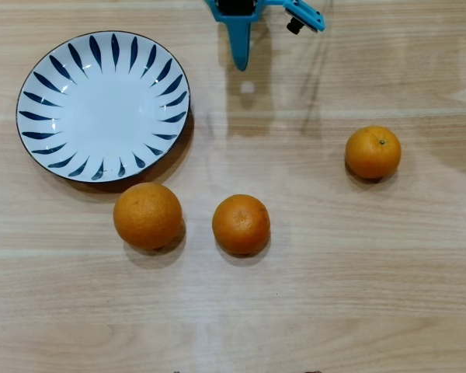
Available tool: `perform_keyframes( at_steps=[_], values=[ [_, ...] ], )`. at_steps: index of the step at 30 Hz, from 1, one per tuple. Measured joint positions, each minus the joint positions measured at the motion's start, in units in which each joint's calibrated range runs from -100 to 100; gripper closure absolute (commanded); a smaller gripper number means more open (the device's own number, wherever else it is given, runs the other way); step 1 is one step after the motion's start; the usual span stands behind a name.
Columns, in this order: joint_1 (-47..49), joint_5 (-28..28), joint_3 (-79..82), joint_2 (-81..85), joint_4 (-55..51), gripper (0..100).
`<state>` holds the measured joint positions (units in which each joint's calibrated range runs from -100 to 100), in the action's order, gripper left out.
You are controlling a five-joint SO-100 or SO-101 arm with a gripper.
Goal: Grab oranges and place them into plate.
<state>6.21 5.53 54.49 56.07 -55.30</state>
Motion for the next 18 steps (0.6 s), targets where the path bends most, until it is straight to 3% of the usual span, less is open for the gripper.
perform_keyframes(
  at_steps=[6,18],
  values=[
    [-1.5,1.9,-18.5,-17.6,0.0,98],
    [-6.2,24.7,-41.2,-36.4,-5.3,98]
  ],
)
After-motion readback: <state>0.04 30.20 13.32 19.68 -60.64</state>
